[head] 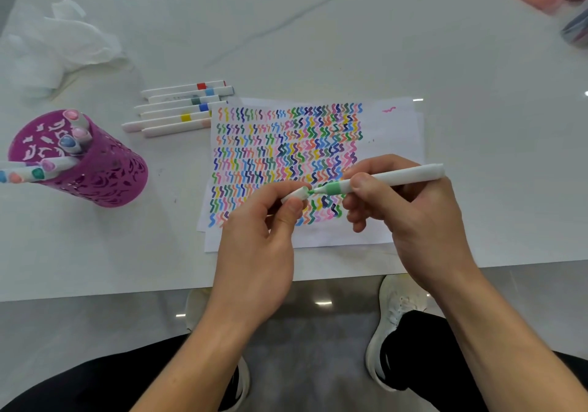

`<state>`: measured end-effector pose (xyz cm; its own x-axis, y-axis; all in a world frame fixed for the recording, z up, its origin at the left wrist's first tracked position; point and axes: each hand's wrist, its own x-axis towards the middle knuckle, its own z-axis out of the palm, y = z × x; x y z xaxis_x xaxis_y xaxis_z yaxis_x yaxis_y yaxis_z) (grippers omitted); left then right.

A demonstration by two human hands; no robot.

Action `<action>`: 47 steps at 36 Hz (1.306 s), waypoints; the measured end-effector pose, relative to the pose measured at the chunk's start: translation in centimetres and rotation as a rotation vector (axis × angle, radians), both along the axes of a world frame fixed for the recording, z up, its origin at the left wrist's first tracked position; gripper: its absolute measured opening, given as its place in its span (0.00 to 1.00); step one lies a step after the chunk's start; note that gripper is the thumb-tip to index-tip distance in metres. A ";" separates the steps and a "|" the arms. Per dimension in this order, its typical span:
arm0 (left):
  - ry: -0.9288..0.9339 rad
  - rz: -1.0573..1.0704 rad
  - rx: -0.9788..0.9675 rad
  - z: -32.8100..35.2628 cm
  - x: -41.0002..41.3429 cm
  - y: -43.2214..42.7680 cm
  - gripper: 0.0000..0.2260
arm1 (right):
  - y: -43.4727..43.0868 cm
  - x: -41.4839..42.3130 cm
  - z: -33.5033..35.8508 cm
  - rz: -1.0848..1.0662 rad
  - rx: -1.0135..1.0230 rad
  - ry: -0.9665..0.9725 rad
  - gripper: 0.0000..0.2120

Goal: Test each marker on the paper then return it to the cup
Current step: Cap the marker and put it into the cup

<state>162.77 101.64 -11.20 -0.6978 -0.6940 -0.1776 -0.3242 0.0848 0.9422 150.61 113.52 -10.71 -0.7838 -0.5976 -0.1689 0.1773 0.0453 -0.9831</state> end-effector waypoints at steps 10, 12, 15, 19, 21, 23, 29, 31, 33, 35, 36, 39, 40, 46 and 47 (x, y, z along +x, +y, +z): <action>-0.007 -0.034 -0.015 -0.1 -0.1 0.0 0.06 | 0.0 -0.2 0.1 0.006 0.015 0.006 0.06; -0.007 -0.041 -0.014 -0.1 -0.1 0.0 0.06 | 0.0 -0.2 0.1 0.011 0.019 0.011 0.06; -0.014 -0.052 -0.035 -0.1 -0.1 0.0 0.06 | 0.1 -0.3 0.1 0.016 0.017 0.017 0.06; -0.029 -0.091 -0.108 -0.1 -0.1 0.2 0.07 | 0.2 -0.3 0.1 0.039 0.031 0.042 0.06; -0.029 -0.114 -0.121 -0.1 -0.1 0.3 0.07 | 0.1 -0.2 0.0 0.061 0.049 0.058 0.06; -0.028 -0.125 -0.136 -0.1 -0.1 0.3 0.07 | 0.1 -0.1 0.0 0.076 0.048 0.057 0.05; -0.003 -0.127 -0.117 0.0 -0.1 0.1 0.07 | 0.1 -0.3 -0.1 0.091 -0.015 0.011 0.02; 0.009 -0.121 -0.123 0.0 -0.1 0.1 0.07 | 0.0 -0.4 -0.2 0.098 -0.037 -0.008 0.03; 0.024 -0.115 -0.140 0.0 -0.1 0.1 0.07 | 0.0 -0.6 -0.2 0.112 -0.064 -0.022 0.03; 0.036 -0.106 -0.164 0.0 0.0 0.1 0.07 | -0.1 -0.5 -0.3 0.130 -0.086 -0.032 0.04; 0.039 -0.099 -0.175 0.0 0.0 0.1 0.07 | -0.1 -0.4 -0.4 0.132 -0.089 -0.038 0.03; 0.045 -0.071 -0.187 -0.4 0.2 0.1 0.07 | -0.3 0.1 -0.8 0.130 -0.102 -0.073 0.02; 0.049 -0.057 -0.184 -0.6 0.3 0.2 0.07 | -0.4 0.3 -0.9 0.126 -0.106 -0.083 0.04; 0.075 -0.006 -0.261 -0.8 0.6 0.6 0.08 | -1.0 0.7 -1.2 0.140 -0.095 -0.119 0.08; 0.079 -0.008 -0.273 -0.8 0.6 0.6 0.08 | -1.0 0.7 -1.2 0.147 -0.103 -0.130 0.08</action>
<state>163.35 102.24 -11.97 -0.7073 -0.7034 0.0704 -0.2488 0.3410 0.9065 151.32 112.49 -11.87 -0.6628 -0.7230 -0.1951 0.3018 -0.0194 -0.9532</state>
